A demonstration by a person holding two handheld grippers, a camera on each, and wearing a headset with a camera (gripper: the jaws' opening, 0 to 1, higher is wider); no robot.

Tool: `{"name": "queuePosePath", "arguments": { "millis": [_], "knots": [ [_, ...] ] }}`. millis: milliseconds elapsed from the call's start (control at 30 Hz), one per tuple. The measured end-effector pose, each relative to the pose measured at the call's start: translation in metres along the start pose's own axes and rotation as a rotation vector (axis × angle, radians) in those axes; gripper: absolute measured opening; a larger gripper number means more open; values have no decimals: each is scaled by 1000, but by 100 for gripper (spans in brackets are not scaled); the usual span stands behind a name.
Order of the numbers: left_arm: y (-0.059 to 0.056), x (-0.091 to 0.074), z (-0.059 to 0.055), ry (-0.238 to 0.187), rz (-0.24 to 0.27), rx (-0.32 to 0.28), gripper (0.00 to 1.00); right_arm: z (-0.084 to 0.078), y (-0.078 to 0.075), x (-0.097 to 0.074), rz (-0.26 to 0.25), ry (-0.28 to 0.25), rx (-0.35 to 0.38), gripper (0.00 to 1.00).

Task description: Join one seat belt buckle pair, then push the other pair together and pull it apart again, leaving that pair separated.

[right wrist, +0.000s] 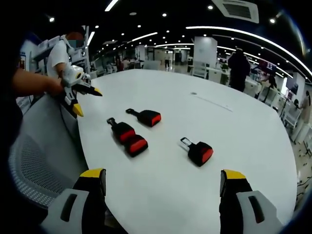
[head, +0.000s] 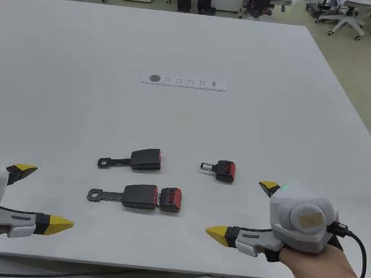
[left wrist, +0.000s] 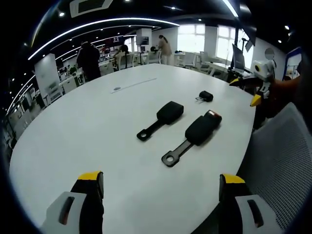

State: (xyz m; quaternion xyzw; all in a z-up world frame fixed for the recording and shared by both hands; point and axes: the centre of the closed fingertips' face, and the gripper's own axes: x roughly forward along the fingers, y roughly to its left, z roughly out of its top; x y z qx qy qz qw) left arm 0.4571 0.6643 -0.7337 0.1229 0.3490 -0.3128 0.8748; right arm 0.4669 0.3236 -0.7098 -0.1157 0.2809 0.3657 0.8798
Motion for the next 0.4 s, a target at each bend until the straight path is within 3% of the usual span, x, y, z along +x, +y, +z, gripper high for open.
{"name": "queuePosePath", "arguments": {
  "millis": [400],
  "knots": [
    [-2,-1,5,-20,7,-3,100,2,-5,-5,-18,-14,-2,99]
  ]
}}
